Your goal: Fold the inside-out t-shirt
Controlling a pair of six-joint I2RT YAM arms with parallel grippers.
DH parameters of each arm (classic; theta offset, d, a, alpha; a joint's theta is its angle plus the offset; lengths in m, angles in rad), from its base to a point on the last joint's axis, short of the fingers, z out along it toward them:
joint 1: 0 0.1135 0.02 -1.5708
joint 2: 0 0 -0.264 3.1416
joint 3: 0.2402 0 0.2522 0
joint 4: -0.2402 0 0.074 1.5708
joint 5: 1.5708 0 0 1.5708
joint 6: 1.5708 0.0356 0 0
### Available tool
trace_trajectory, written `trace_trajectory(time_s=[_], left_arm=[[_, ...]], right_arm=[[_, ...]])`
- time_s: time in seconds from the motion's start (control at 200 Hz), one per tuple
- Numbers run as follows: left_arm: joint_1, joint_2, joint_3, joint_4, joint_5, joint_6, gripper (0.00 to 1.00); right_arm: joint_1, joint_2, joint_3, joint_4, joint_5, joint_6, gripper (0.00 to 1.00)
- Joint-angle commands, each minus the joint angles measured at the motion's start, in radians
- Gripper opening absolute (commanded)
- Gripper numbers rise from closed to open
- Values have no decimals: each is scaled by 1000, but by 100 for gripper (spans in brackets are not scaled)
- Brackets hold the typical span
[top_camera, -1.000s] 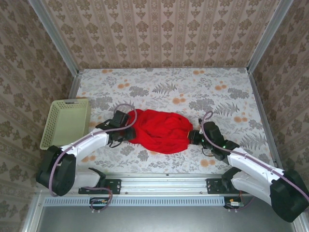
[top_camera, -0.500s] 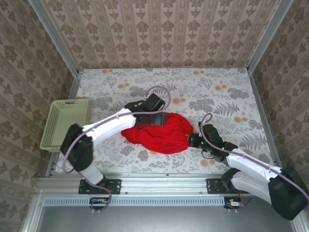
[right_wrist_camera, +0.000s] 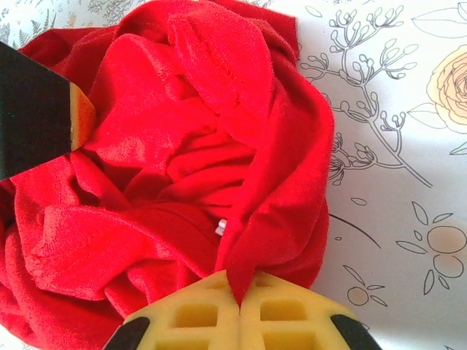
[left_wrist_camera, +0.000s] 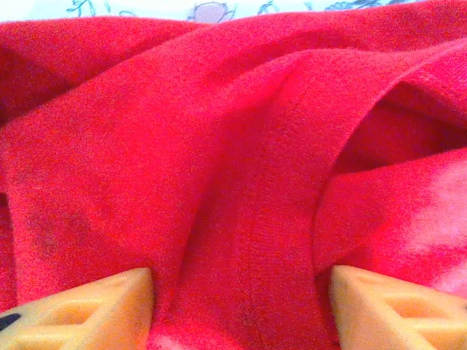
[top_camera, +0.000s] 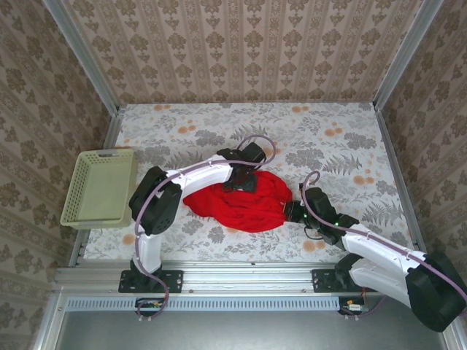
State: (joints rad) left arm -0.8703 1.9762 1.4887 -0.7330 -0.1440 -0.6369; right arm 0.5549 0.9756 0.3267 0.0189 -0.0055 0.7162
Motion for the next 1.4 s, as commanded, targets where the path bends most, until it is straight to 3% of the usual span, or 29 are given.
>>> trace_trajectory(time_s=[0.0,0.39,0.605,0.67,0.765,0.855,0.925,1.03,1.14,1.275,1.395], left_arm=[[-5,15,39,-75,-51,12,56],[-3,-94,-7,-45,-105,34,12],[10,-238,-2,-2,-141,80,0],[35,-273,69,-4,-144,134,0],[73,-286,314,-69,-149,236,0],[63,-296,572,-116,-189,334,0],[39,-349,643,-80,-214,388,0],[20,-515,461,70,-201,393,0],[36,-666,148,221,-159,350,0],[132,-659,-92,195,-13,224,0],[139,-638,-298,245,83,157,0]], right_arm=[[7,0,37,-26,31,-31,0],[6,-16,102,-114,73,-73,0],[2,-32,207,-170,95,-138,0],[-19,-20,313,-203,94,-194,0],[-75,35,578,-313,101,-311,0],[-110,90,873,-429,101,-393,0],[-112,89,1003,-445,85,-431,0],[-112,42,1020,-426,33,-420,0],[-110,-13,839,-379,7,-351,0],[-109,-10,519,-289,-23,-218,0],[-65,44,282,-145,-92,-95,0]])
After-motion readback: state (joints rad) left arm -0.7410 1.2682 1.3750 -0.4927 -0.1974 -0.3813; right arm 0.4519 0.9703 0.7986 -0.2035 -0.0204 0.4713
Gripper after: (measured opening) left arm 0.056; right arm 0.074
